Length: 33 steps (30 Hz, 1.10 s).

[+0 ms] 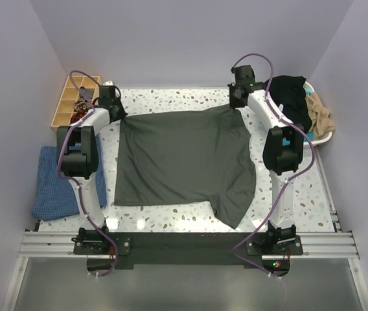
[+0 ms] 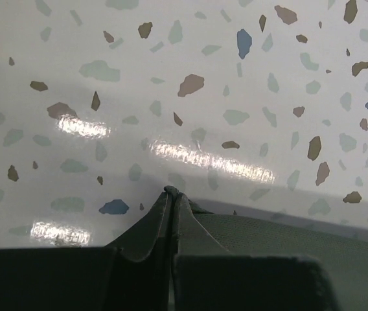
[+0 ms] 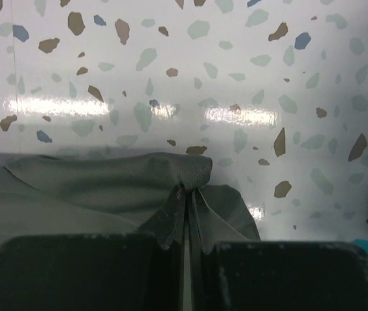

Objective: Fold and stack the t-shirts
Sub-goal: Fold the tshirt

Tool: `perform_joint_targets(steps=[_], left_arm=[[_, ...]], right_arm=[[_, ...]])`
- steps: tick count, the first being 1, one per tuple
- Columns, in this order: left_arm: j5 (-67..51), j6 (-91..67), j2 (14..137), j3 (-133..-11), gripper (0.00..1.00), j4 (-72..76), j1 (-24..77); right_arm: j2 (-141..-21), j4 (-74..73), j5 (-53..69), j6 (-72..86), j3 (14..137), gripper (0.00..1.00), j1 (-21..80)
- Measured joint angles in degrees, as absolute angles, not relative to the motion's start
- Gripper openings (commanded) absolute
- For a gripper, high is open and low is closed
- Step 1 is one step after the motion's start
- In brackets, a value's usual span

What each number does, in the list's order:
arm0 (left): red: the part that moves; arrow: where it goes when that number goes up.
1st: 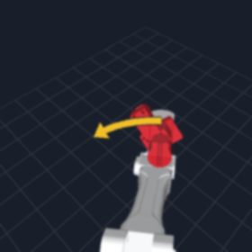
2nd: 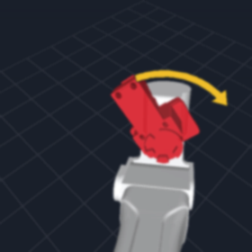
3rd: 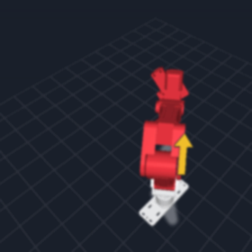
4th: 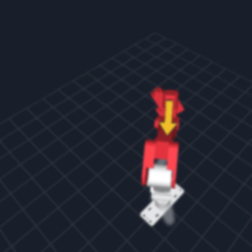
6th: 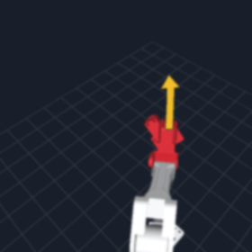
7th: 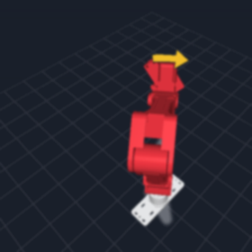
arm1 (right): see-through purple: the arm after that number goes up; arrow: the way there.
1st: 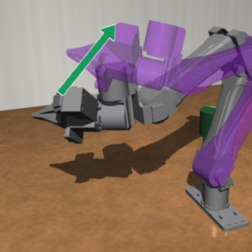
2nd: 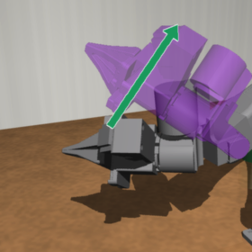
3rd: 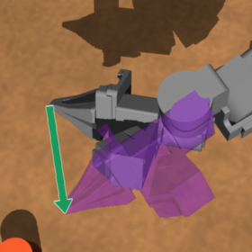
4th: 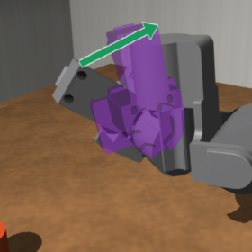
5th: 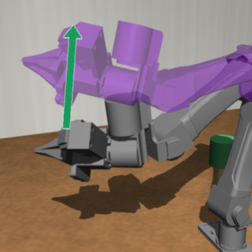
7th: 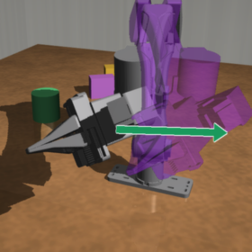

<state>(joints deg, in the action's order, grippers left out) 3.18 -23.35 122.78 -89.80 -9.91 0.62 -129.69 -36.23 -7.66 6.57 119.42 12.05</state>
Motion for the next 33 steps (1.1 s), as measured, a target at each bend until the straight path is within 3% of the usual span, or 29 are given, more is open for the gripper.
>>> perform_joint_targets(steps=[11, 20, 21, 23, 24, 25, 28, 33], left_arm=[[-0.8, -25.0, 104.2, -72.2, 0.0, -7.3, 0.3], [-0.5, -27.3, 94.2, -60.6, 0.01, -7.2, 0.7], [-0.2, -27.5, 93.4, -59.0, 0.03, -7.4, 0.8], [0.0, -27.9, 92.6, -56.2, 0.21, -7.4, 1.2], [0.2, -28.1, 92.4, -55.0, 0.3, -7.7, 1.3], [0.3, -28.4, 92.4, -54.0, 0.39, -8.3, 1.5], [1.0, -29.0, 92.2, -52.3, 0.51, -10.3, 1.9], [4.5, -29.6, 87.3, -51.2, 0.56, -12.8, 2.6]], right_arm=[[-117.1, -36.3, -2.3, 7.7, 99.9, 0.0, 12.4], [-106.6, -36.2, -2.5, 9.6, 91.8, 0.0, 15.5], [-105.8, -36.2, -2.5, 10.1, 90.0, 0.0, 15.9], [-104.7, -36.6, -2.7, 10.7, 86.2, 0.0, 16.8], [-104.4, -36.9, -3.5, 11.2, 83.9, 0.19, 17.3], [-104.4, -37.3, -4.0, 11.6, 82.6, 0.24, 17.6], [-104.1, -39.3, -7.1, 13.1, 78.2, 0.34, 18.8], [-100.5, -40.2, -10.0, 14.9, 74.1, 0.47, 19.4]])
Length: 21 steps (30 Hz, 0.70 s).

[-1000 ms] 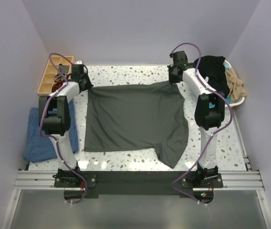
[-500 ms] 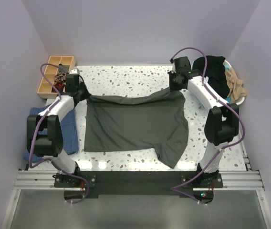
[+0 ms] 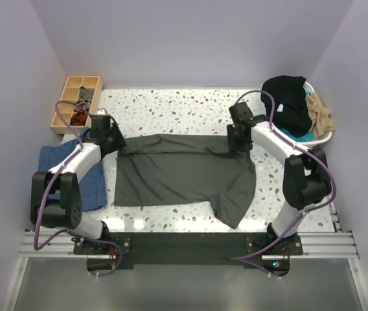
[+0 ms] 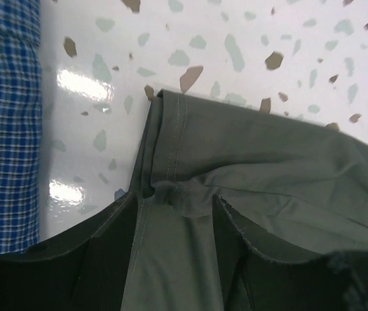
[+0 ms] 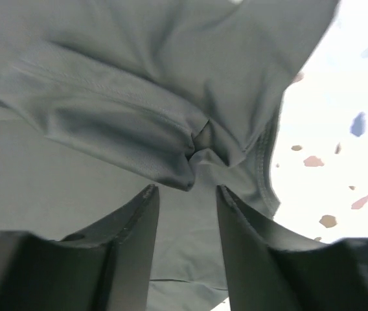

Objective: Fold and stack the t-shirts
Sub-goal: Fold the tshirt

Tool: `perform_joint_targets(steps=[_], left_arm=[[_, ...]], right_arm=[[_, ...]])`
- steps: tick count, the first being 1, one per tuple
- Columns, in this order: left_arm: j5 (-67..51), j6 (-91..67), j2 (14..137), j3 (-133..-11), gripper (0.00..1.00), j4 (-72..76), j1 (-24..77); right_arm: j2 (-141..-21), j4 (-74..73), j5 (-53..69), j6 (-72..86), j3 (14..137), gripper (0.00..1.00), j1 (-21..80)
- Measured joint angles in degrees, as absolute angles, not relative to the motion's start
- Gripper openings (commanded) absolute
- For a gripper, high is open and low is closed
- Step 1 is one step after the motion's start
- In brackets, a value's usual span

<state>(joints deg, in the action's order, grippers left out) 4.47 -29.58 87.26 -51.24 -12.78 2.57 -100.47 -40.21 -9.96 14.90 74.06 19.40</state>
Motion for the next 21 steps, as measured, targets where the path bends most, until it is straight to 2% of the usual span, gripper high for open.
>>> perform_joint_targets(steps=[7, 12, 21], left_arm=[[6.4, -29.4, 82.4, -54.3, 0.56, -11.6, 2.7], [4.1, -29.4, 85.9, -56.9, 0.56, -10.2, 3.9], [-0.7, -29.4, 93.2, -57.1, 0.55, -9.7, 9.0]], right_arm=[[-99.2, -38.1, -11.0, 15.0, 81.0, 0.45, 19.4], [-105.9, -36.6, -10.2, 15.2, 86.6, 0.44, 19.4], [-112.4, -38.0, -6.3, 16.4, 86.4, 0.43, 19.0]])
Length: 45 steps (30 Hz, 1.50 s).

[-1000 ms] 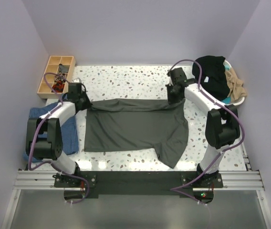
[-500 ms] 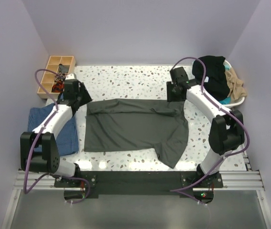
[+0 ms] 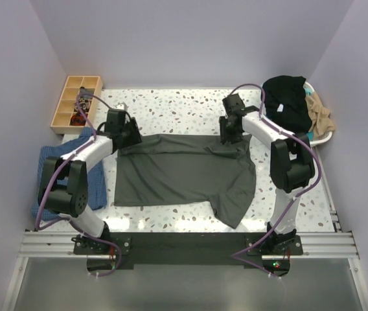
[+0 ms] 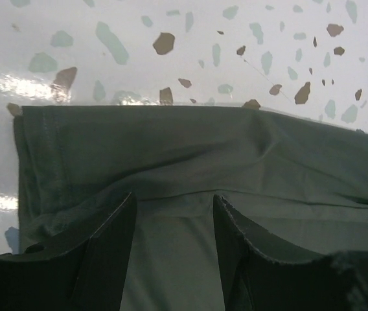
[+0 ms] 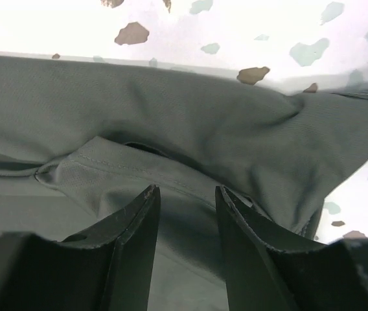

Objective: Fold and stack the t-shirts
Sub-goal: Fold the tshirt

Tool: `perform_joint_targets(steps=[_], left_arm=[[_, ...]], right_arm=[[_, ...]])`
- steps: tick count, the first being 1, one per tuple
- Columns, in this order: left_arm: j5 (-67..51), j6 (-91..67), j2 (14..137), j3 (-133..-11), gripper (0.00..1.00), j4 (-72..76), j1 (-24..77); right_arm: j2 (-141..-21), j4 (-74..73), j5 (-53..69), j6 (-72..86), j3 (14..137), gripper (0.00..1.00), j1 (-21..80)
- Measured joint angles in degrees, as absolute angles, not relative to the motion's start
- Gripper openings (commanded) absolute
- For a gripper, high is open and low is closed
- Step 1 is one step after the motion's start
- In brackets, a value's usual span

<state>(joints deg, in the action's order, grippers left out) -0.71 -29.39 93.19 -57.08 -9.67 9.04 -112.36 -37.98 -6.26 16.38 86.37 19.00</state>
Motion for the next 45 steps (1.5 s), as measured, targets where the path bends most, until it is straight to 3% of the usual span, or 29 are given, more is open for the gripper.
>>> perform_joint_targets(steps=[8, 10, 15, 25, 31, 33, 35, 38, 45], left_arm=[[-2.0, -29.4, 95.4, -57.1, 0.55, -9.3, 10.9], [-2.0, -29.4, 95.9, -57.1, 0.55, -9.3, 10.9], [-2.0, -29.4, 96.9, -57.1, 0.55, -9.3, 10.9], [-2.5, -29.3, 98.6, -57.1, 0.54, -9.0, 10.9], [-2.6, -28.9, 98.6, -57.1, 0.54, -9.0, 10.9], [-2.6, -28.9, 98.6, -57.1, 0.54, -9.0, 10.9], [-2.6, -28.9, 98.6, -57.1, 0.54, -9.0, 10.9], [-2.6, -28.9, 98.6, -57.1, 0.54, -9.0, 10.9], [-2.8, -28.9, 98.6, -57.1, 0.54, -9.0, 10.9]], right_arm=[[-112.4, -38.3, -3.1, 16.7, 83.8, 0.44, 19.0], [-112.4, -38.3, -2.7, 16.7, 83.6, 0.35, 19.0], [-112.4, -38.3, -1.9, 16.7, 83.2, 0.0, 18.9], [-111.5, -38.3, -0.3, 16.6, 78.6, 0.0, 18.7], [-104.0, -39.1, 1.2, 16.4, 70.8, 0.0, 19.0], [-100.6, -39.7, 1.3, 16.3, 69.0, 0.26, 19.4], [-98.0, -39.6, 1.2, 16.4, 67.8, 0.42, 19.7], [-95.9, -39.5, 0.1, 16.5, 67.2, 0.48, 20.0], [-102.2, -37.0, -3.7, 16.5, 72.3, 0.48, 18.1]])
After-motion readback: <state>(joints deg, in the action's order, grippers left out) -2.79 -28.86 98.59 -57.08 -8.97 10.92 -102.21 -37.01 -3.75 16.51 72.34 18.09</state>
